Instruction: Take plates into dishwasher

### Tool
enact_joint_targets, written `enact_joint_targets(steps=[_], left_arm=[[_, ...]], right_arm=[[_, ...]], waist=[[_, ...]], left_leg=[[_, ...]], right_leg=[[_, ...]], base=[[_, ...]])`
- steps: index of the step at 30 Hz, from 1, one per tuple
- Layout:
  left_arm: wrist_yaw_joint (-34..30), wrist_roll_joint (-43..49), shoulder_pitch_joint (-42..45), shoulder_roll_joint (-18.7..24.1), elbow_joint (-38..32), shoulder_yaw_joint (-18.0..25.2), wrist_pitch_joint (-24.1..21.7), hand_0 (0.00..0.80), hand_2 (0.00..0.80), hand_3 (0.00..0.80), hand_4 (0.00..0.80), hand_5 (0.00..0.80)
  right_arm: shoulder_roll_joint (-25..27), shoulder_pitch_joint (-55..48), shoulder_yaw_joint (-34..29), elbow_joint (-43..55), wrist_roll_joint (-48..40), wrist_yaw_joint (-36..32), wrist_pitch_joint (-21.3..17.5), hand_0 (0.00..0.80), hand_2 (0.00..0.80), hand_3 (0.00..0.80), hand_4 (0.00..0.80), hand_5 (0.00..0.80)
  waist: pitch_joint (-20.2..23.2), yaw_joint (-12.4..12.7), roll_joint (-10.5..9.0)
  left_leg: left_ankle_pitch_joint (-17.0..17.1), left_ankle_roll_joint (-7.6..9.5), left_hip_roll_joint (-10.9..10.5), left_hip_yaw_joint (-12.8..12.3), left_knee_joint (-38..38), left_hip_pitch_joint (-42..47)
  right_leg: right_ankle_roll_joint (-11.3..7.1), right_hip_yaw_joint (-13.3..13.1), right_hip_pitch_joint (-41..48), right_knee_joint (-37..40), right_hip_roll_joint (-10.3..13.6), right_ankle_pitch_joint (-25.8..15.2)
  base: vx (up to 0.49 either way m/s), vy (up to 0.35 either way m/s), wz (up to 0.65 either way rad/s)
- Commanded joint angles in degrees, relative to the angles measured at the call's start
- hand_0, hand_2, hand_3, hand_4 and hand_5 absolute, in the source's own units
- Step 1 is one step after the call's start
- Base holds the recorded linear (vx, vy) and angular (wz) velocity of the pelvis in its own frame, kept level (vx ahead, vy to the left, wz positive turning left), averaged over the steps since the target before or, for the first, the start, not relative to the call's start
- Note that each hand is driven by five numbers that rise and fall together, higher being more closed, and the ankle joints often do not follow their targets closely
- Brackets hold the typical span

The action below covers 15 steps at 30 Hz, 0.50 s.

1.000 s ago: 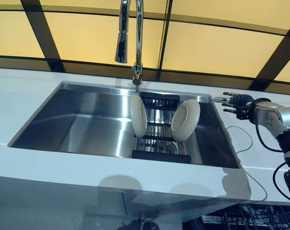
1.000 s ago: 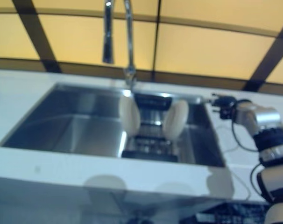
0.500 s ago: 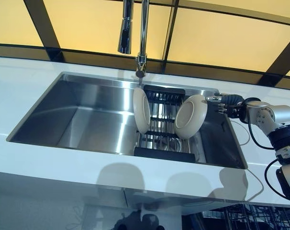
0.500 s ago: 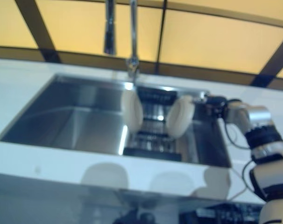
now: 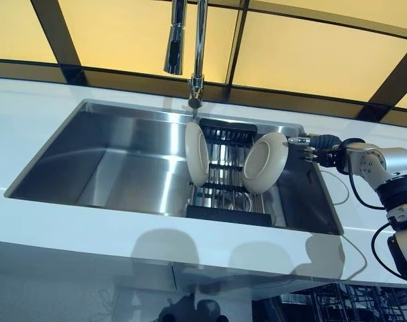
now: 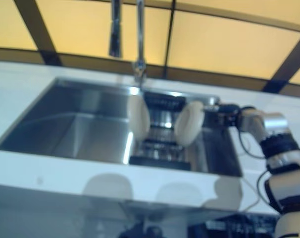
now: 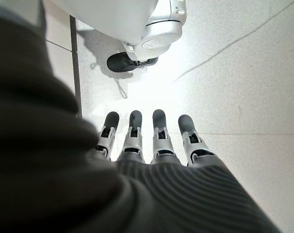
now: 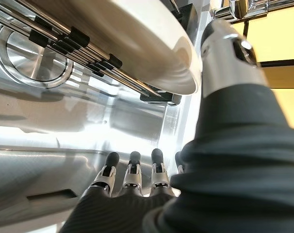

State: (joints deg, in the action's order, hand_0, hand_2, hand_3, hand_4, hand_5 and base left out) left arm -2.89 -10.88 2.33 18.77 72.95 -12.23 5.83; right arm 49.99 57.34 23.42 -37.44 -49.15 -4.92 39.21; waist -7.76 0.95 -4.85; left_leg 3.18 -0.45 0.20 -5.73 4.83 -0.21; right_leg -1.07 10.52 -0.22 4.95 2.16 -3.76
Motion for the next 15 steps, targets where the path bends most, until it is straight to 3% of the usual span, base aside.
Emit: enact_joint_targets(steps=[1,15], left_arm=[[0.5,-1.3,-0.8,1.3,2.3,-1.1,0.0,0.0,0.0,0.0,0.0,0.0],[1.5,-2.4,-1.0,1.5,1.6,-1.1,-0.9,0.0,0.0,0.0,0.0,0.0]], right_arm=[[0.0,6.6,3.1,-1.6,-0.9,0.5,-0.9,0.0,0.0,0.0,0.0,0.0],[-1.0,6.4,3.3,-0.6,-0.7,-0.2,0.5,0.0,0.0,0.0,0.0,0.0]], waist=[[1.5,1.4,-0.17],[1.0,1.6,-0.29]], left_leg=[[-2.9,-1.21,-0.1,-1.0,0.2,-0.4],[-2.8,-1.21,-0.2,-0.9,0.2,-0.7]], right_leg=[[-1.83,-0.4,1.1,0.0,-1.9,3.2],[-1.9,-0.4,0.8,0.0,-1.8,3.2]], base=[[0.0,0.0,0.0],[0.0,0.0,0.0]])
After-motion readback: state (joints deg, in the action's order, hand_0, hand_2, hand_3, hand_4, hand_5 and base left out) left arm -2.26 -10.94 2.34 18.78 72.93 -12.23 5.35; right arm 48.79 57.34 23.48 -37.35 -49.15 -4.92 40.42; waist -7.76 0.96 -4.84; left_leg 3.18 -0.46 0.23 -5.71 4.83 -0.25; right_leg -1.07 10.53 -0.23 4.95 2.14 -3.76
